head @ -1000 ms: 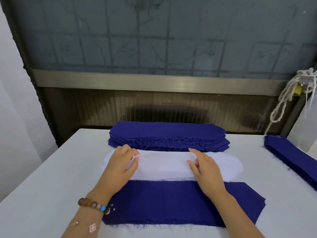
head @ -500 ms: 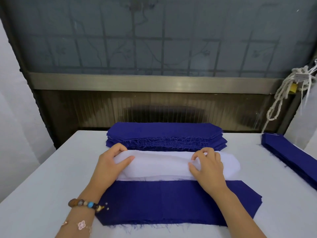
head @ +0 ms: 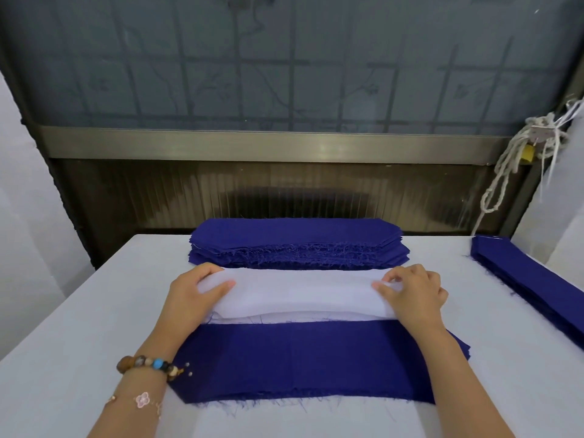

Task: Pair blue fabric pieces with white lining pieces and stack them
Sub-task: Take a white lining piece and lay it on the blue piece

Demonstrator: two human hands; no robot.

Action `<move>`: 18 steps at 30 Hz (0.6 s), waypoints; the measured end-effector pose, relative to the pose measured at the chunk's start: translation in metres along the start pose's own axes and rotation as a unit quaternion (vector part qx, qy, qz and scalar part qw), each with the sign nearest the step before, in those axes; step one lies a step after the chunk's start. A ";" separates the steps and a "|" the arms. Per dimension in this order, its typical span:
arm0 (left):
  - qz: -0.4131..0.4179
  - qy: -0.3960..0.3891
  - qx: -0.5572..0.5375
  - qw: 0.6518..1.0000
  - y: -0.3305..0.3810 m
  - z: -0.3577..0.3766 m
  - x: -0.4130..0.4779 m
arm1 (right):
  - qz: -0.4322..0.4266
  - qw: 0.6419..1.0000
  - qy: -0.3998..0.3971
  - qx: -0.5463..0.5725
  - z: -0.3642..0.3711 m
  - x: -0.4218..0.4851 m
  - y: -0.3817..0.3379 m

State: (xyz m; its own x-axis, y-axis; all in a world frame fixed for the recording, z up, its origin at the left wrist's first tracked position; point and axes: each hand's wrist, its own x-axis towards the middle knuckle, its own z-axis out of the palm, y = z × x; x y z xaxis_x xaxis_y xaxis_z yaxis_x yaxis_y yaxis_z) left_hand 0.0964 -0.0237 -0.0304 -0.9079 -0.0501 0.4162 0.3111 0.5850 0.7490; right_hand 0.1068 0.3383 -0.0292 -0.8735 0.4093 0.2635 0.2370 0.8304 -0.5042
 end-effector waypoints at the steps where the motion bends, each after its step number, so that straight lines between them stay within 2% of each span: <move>1: 0.000 -0.003 -0.006 1.000 0.000 0.000 0.000 | -0.006 1.000 -0.007 0.007 -0.002 0.001 0.002; 5: 0.003 0.014 -0.019 1.000 -0.001 -0.001 0.000 | -0.010 0.999 -0.044 0.030 -0.010 0.004 0.007; 9: -0.020 0.026 -0.019 0.999 -0.005 -0.002 0.000 | 0.031 0.997 -0.046 -0.053 -0.019 0.006 0.012; 11: -0.026 0.022 -0.016 0.999 -0.006 -0.002 0.000 | 0.050 0.997 -0.045 -0.047 -0.022 0.007 0.016; 15: -0.024 0.015 -0.027 0.999 -0.005 -0.001 0.000 | 0.073 0.989 -0.026 0.127 -0.021 0.009 0.017; 18: -0.023 0.034 -0.022 0.999 -0.007 0.000 -0.001 | 0.087 0.979 0.021 0.185 -0.019 0.009 0.016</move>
State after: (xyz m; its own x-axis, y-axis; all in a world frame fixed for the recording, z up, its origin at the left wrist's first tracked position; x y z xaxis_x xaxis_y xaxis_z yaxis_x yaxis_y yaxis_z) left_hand 0.0948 -0.0280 -0.0359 -0.9006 -0.1327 0.4139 0.2823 0.5454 0.7892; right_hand 0.1104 0.3627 -0.0196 -0.8128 0.5551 0.1768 0.2040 0.5555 -0.8061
